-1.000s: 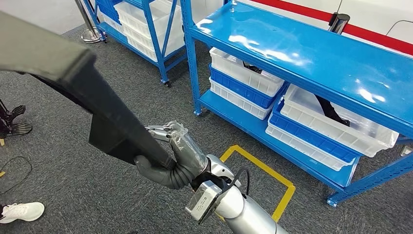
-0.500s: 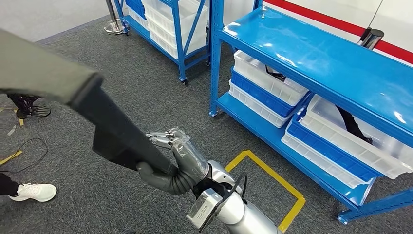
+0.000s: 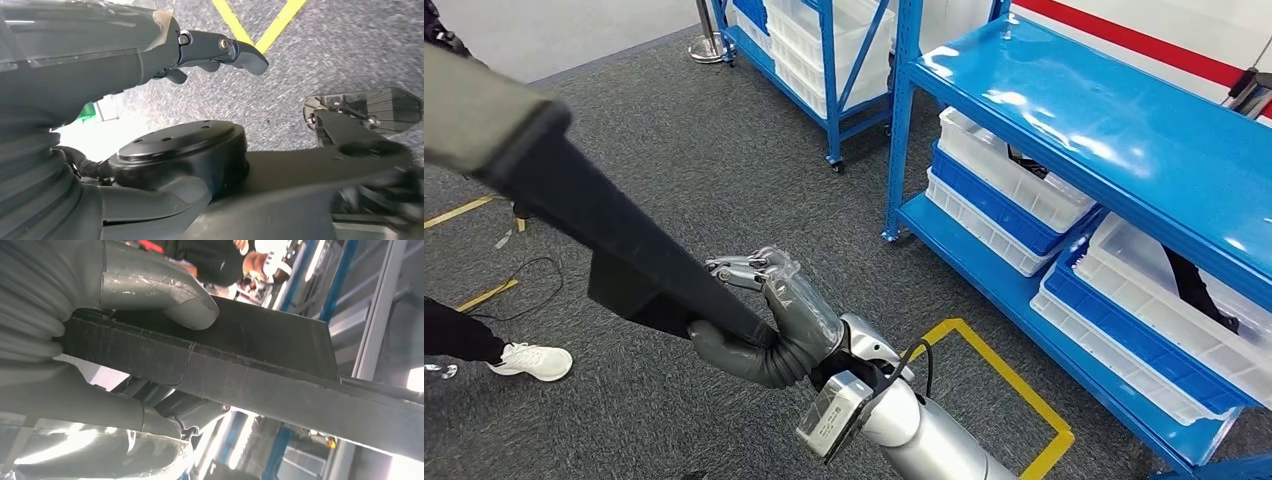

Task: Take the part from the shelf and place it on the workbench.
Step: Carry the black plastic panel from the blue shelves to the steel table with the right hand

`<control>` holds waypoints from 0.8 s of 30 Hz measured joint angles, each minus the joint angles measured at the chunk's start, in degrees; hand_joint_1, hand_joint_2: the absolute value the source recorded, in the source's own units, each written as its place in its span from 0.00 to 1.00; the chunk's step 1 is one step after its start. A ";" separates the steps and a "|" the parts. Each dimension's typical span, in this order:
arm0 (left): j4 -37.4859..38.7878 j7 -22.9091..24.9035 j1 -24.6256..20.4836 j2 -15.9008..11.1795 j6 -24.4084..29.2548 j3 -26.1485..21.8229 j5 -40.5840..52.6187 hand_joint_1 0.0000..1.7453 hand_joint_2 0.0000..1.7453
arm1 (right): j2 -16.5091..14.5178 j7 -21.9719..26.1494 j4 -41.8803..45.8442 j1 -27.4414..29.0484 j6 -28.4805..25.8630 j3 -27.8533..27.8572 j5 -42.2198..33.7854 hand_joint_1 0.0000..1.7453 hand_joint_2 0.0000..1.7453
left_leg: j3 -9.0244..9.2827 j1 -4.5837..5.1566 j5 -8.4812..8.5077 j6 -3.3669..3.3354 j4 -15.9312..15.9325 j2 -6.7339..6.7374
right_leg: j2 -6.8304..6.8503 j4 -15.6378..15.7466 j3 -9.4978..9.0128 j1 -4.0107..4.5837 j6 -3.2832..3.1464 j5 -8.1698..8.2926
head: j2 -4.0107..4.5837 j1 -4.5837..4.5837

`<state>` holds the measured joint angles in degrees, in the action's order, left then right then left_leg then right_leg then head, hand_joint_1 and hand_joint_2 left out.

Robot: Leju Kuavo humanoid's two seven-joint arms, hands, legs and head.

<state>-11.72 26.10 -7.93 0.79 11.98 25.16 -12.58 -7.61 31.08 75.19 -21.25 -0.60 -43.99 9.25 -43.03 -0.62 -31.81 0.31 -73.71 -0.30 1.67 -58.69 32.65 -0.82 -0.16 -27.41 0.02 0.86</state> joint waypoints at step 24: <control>-0.01 0.00 -0.02 -0.36 0.38 -0.03 -0.27 0.00 1.00 | -0.52 0.36 -0.77 0.33 0.16 -0.03 0.95 1.00 1.00 | 7.57 0.51 6.67 -1.31 15.18 -6.57 | -4.55 -0.04 0.72 -0.39 1.31 0.57 | 0.00 0.07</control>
<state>-11.73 26.10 -7.95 0.43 12.36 25.14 -12.85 -8.13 31.44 74.42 -20.93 -0.44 -44.02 10.20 -35.46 -0.11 -25.14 -1.01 -58.53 -6.87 -2.88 -58.73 33.37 -1.21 1.15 -26.84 0.02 0.93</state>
